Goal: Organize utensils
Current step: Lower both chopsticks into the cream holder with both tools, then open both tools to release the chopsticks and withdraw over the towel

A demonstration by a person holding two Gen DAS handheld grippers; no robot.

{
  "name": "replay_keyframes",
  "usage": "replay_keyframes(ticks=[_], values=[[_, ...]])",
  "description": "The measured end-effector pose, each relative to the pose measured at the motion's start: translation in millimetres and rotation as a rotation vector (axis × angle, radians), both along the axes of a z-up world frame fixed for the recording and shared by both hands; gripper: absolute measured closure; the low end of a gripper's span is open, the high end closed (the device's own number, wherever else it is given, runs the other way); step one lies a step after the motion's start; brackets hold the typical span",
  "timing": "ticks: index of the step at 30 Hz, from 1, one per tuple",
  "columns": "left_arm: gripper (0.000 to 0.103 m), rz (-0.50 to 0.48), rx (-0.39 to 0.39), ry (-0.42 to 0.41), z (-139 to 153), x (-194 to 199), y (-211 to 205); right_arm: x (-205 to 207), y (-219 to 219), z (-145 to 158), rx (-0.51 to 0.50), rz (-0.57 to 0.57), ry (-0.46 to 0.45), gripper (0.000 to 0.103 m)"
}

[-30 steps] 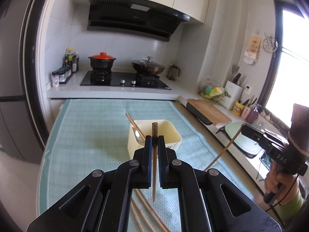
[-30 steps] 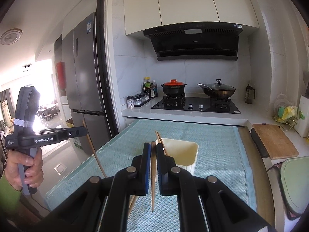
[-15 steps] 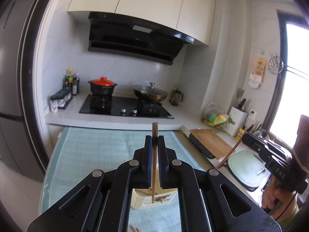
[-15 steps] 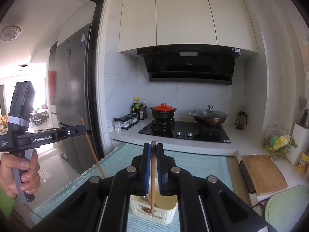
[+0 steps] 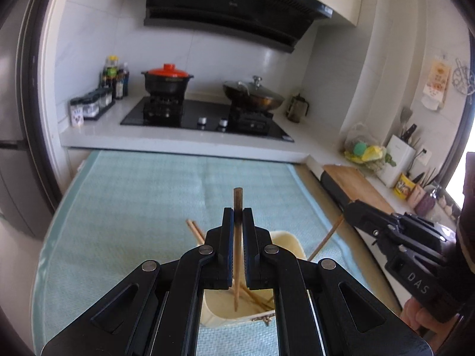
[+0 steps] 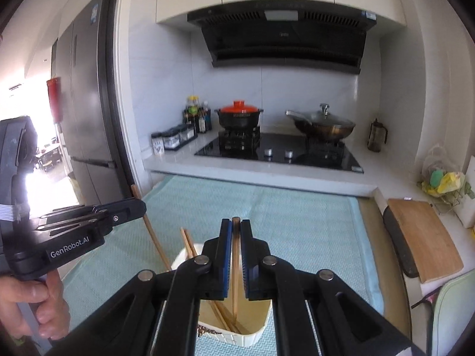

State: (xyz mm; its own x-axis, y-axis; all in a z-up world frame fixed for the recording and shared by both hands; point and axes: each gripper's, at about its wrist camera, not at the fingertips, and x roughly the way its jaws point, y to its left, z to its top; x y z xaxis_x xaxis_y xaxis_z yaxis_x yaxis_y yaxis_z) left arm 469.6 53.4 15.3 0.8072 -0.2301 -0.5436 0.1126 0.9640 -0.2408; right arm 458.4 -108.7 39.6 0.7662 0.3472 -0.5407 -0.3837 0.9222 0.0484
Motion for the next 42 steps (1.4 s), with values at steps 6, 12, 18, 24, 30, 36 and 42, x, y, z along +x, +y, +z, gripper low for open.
replay_keyframes(ticks=[6,12,18,24,30,36,42], values=[[0.066,0.062,-0.007,0.092,-3.0,13.1,3.5,26.2,-4.9,-17.5,0.021,-0.081,0.050,0.074],[0.026,0.056,0.084,0.008,28.5,-44.9,26.1,-22.9,-23.9,24.5,0.049,-0.053,-0.092,0.059],[0.014,0.003,0.267,0.050,-2.4,-117.8,44.1,-100.1,-27.4,3.0,0.009,0.033,-0.104,0.050],[0.014,-0.018,0.266,0.119,-56.6,-203.2,53.5,-178.5,-24.9,-71.7,-0.086,0.086,0.003,0.050],[0.014,0.039,0.169,0.184,-106.7,-250.7,40.3,-228.1,-36.4,-135.1,-0.091,0.026,0.113,0.050],[0.014,0.066,0.072,0.203,-123.1,-255.6,36.5,-244.1,-39.7,-167.5,-0.118,0.014,0.185,0.050],[0.014,0.082,0.084,0.204,-126.4,-260.4,40.2,-252.9,-44.8,-164.9,-0.071,-0.021,0.158,0.050]])
